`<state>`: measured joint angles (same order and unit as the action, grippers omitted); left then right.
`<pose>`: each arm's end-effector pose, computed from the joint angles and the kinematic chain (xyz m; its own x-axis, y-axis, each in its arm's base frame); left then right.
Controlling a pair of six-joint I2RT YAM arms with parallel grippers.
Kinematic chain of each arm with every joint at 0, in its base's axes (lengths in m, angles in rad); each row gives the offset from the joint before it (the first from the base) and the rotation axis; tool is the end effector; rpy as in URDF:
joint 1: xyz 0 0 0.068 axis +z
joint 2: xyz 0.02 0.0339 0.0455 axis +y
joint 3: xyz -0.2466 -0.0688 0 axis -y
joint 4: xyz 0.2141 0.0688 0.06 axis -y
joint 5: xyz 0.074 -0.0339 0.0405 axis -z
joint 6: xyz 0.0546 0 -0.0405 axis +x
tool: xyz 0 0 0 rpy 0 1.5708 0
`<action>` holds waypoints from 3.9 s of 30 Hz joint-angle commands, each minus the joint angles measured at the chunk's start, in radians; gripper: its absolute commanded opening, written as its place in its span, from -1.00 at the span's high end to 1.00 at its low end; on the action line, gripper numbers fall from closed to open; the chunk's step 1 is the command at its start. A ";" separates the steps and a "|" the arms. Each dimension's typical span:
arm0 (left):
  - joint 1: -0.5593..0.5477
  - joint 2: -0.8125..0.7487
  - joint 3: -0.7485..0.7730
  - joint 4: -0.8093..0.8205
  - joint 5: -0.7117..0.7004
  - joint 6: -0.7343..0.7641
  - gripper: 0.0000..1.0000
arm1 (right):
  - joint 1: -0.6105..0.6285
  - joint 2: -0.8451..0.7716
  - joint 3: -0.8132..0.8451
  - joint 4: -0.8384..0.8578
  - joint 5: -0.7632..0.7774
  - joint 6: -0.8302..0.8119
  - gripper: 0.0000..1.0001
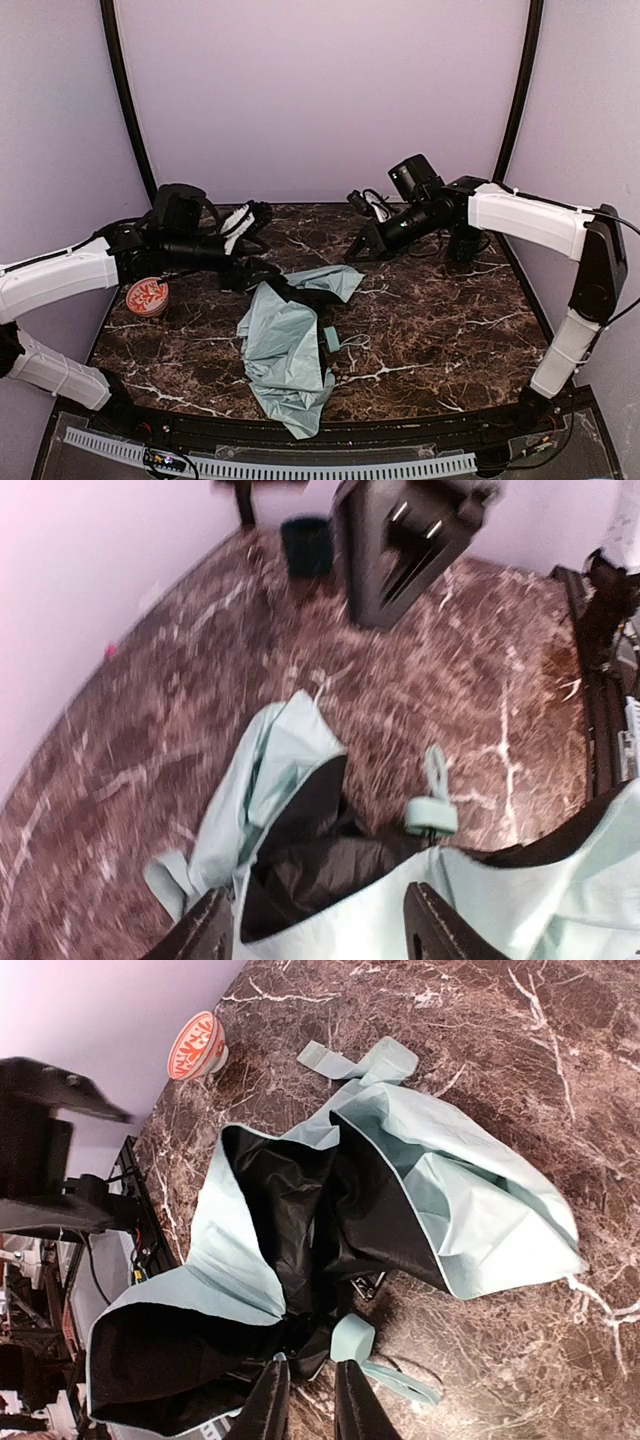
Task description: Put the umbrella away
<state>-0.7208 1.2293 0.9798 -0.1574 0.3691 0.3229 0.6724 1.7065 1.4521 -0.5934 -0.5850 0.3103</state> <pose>0.1932 -0.1959 0.3017 -0.0077 0.4007 -0.9162 0.9141 0.3742 0.1560 0.2588 0.2445 0.2724 -0.8044 -0.3151 -0.5036 -0.5875 0.5470 0.5963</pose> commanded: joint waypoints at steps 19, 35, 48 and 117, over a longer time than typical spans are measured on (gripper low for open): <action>0.003 0.260 -0.095 0.059 -0.070 -0.058 -0.56 | 0.049 0.363 0.146 0.124 0.096 -0.036 0.24; -0.013 0.275 -0.037 0.214 0.181 -0.024 1.00 | 0.106 0.492 0.191 0.148 -0.090 -0.049 0.31; 0.099 0.552 0.081 0.222 0.057 -0.231 1.00 | 0.097 0.201 0.052 0.020 -0.100 -0.102 0.22; 0.100 0.716 0.030 0.320 0.403 -0.200 1.00 | 0.051 0.382 -0.080 0.620 0.107 0.043 1.00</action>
<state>-0.6041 1.9564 0.9993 0.0998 0.6983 0.0933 0.7845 1.9930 1.4067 0.0093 -0.4126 0.2180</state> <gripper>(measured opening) 0.010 0.004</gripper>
